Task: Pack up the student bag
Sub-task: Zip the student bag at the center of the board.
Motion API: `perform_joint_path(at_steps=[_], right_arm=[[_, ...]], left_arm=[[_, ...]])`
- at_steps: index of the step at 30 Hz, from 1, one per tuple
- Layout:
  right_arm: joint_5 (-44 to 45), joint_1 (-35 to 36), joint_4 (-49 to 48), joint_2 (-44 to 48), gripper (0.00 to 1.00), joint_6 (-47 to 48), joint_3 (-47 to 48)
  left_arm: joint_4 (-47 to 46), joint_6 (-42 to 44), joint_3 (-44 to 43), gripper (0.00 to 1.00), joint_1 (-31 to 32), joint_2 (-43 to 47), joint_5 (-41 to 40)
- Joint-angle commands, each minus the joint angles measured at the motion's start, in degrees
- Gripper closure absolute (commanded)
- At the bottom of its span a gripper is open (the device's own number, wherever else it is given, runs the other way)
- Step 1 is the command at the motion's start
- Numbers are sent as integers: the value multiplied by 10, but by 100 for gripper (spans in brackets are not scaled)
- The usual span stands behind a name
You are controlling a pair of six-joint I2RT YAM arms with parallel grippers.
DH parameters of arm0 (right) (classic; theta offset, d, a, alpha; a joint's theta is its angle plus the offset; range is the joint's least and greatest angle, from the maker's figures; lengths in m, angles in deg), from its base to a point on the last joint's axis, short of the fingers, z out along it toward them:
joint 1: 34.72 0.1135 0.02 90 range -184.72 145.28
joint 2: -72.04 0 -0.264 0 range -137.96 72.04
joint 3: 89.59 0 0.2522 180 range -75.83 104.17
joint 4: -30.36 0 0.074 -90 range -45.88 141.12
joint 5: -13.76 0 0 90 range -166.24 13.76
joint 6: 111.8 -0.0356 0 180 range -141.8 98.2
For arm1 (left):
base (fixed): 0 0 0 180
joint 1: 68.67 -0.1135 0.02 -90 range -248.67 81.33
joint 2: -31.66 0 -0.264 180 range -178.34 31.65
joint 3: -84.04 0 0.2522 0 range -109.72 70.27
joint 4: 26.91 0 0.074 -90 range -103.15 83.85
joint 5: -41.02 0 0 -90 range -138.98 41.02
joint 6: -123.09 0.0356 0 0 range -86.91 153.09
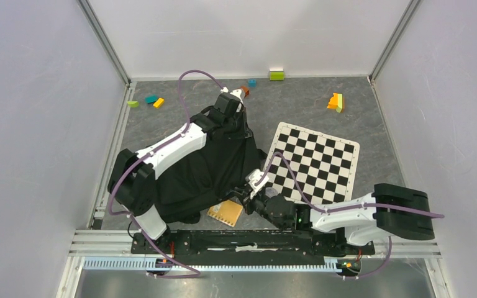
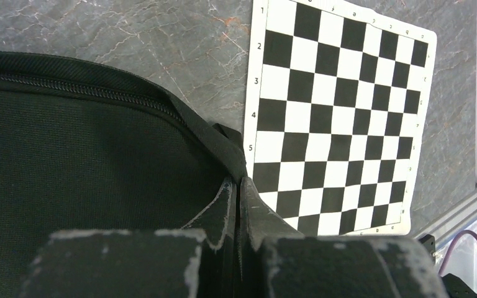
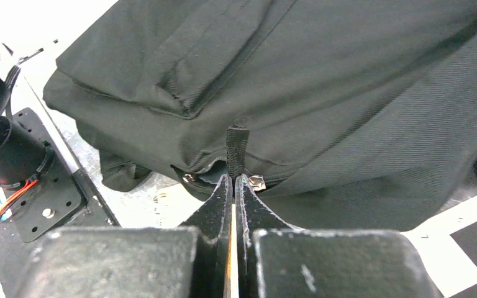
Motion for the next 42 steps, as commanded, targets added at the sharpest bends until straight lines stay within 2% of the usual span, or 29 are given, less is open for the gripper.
perform_joint_path(at_steps=[1, 13, 22, 25, 26, 27, 30, 32, 33, 35, 36, 37, 39, 42], right_arm=[[-88, 40, -51, -30, 100, -3, 45], [-180, 61, -59, -109, 100, 7, 94], [-168, 61, -28, -121, 100, 19, 107], [-116, 61, 33, -107, 100, 21, 125], [-91, 61, 55, -99, 98, 22, 130], [-68, 61, 85, -91, 90, 24, 138], [3, 60, 156, -44, 59, 36, 147], [36, 60, 200, -7, 41, 48, 152], [46, 60, 221, 7, 33, 52, 155], [66, 52, 282, 30, 19, 42, 170], [69, 41, 313, 38, 16, 25, 180], [68, 30, 354, 42, 14, 5, 191], [62, 3, 416, 48, 11, -43, 204], [59, -25, 455, 65, 9, -120, 185]], left_arm=[[-133, -13, -36, 98, -28, 20, -56], [-157, -43, -84, 98, -74, -12, -33], [-167, -51, -98, 98, -118, -9, -17], [-173, -38, -90, 98, -120, -1, 4], [-177, -33, -80, 95, -120, 4, 14], [-182, -29, -70, 88, -120, 14, 21], [-183, -3, -35, 44, -120, 53, 27], [-160, 26, -23, 23, -120, 82, 22], [-141, 41, -21, 17, -120, 98, 19], [-97, 72, -18, 8, -120, 128, 8], [-75, 87, -15, 4, -120, 142, -3], [-47, 99, -11, 1, -121, 160, -14], [2, 121, 3, 0, -124, 190, -29], [51, 140, 48, 0, -137, 237, -68]])
